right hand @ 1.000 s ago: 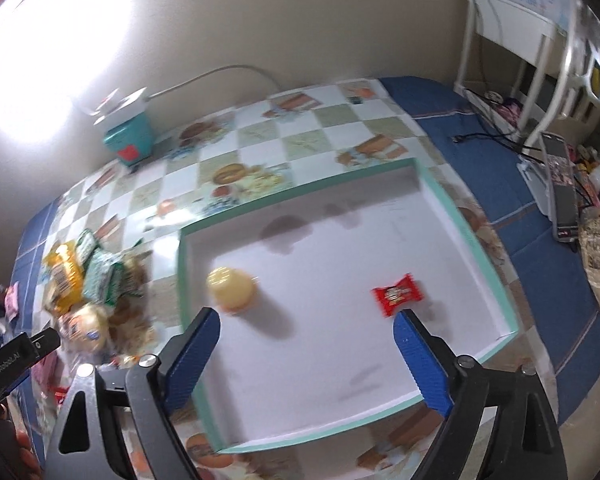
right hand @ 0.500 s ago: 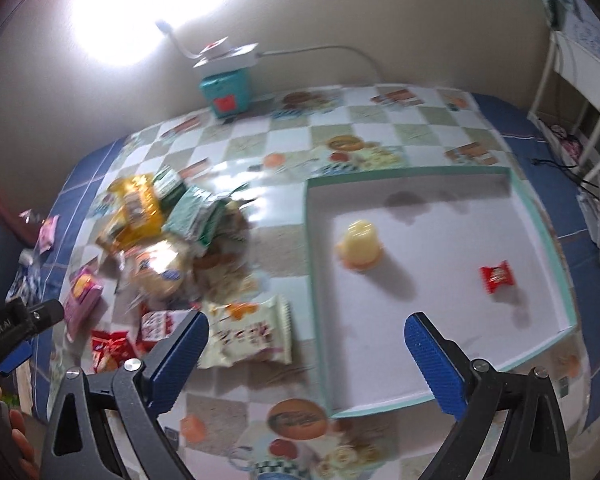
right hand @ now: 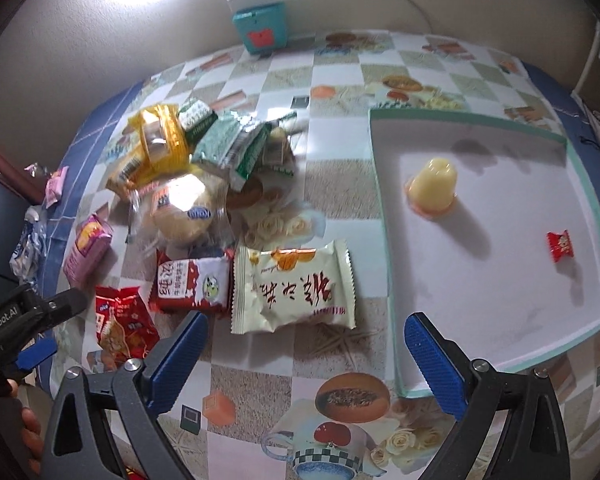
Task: Organize snacks
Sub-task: 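Grasp the red 'nice' snack bag with the left gripper while the right gripper moves to the cream bag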
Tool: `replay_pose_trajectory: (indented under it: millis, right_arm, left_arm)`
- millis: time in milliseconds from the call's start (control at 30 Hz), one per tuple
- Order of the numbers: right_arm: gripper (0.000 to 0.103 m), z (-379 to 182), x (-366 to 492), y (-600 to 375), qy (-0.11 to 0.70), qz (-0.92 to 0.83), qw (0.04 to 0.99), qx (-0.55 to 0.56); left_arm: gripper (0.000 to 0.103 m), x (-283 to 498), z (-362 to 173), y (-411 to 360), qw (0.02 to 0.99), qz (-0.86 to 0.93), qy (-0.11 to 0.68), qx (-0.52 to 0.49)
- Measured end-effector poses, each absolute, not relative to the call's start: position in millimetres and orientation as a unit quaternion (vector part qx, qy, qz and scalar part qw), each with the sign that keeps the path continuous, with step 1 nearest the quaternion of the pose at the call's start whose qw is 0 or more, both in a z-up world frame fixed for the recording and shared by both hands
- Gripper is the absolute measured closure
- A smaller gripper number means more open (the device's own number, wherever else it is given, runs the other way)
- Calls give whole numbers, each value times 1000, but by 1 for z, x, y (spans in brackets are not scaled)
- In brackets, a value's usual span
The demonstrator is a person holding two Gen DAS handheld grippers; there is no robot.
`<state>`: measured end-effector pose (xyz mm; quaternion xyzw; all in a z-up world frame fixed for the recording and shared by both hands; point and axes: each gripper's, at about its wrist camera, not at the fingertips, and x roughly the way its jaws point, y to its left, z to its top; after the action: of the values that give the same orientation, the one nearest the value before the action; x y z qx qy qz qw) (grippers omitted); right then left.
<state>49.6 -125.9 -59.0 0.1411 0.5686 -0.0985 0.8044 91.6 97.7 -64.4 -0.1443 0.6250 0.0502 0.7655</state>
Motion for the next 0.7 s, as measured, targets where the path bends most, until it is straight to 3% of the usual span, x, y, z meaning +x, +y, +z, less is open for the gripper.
replay_pose_trajectory:
  millis: [200, 300, 700]
  right_arm:
    - [3, -70, 54, -129, 581, -101, 795, 142]
    - [3, -76, 56, -131, 587, -101, 790, 146]
    - [3, -79, 59, -132, 589, -107, 788, 146]
  left_arm:
    - [8, 95, -80, 80, 753, 22, 646, -125]
    - [3, 96, -88, 74, 750, 21, 651, -111]
    - [3, 106, -132, 62, 720, 37, 688, -84]
